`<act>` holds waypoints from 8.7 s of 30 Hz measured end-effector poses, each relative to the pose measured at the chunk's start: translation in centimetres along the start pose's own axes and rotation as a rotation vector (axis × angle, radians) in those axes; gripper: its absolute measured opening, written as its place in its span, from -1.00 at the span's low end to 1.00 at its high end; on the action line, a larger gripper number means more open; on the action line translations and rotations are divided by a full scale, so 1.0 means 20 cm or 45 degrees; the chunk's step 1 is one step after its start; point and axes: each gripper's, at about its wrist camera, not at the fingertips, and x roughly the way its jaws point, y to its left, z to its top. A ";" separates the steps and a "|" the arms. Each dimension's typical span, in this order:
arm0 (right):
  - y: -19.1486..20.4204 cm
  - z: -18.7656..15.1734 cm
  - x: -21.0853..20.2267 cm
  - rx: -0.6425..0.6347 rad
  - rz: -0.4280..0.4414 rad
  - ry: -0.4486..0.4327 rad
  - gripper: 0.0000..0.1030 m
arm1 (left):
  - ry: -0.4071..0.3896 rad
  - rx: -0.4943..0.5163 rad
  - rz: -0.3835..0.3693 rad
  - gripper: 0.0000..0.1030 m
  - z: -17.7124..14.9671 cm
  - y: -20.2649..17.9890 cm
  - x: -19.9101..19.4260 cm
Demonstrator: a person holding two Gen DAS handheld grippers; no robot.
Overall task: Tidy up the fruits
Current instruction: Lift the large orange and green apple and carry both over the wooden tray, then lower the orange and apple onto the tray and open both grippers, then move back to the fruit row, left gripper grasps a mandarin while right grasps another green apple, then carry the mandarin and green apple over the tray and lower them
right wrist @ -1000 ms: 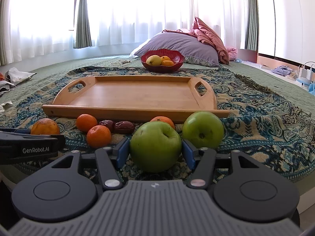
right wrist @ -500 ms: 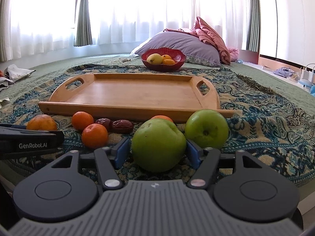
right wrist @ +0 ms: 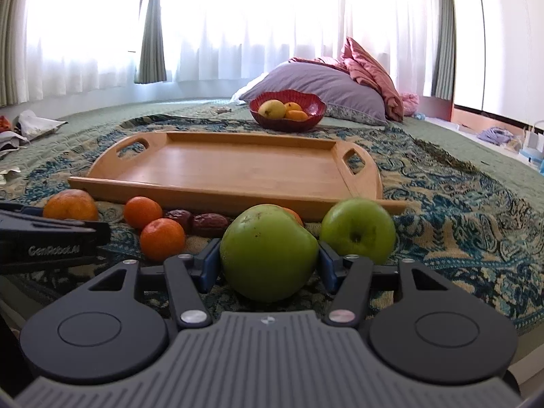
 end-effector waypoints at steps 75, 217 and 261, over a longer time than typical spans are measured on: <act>-0.25 0.59 0.83 0.055 0.112 0.429 0.18 | 0.354 -0.005 -0.163 -0.05 0.65 0.03 0.82; -0.31 -0.01 0.11 -0.034 -0.026 -0.004 0.34 | 0.119 -0.086 -0.293 -0.33 0.02 -0.22 0.10; -0.31 0.42 0.21 0.036 0.005 -0.042 0.16 | -0.108 -0.023 -0.241 -0.38 0.54 0.01 0.15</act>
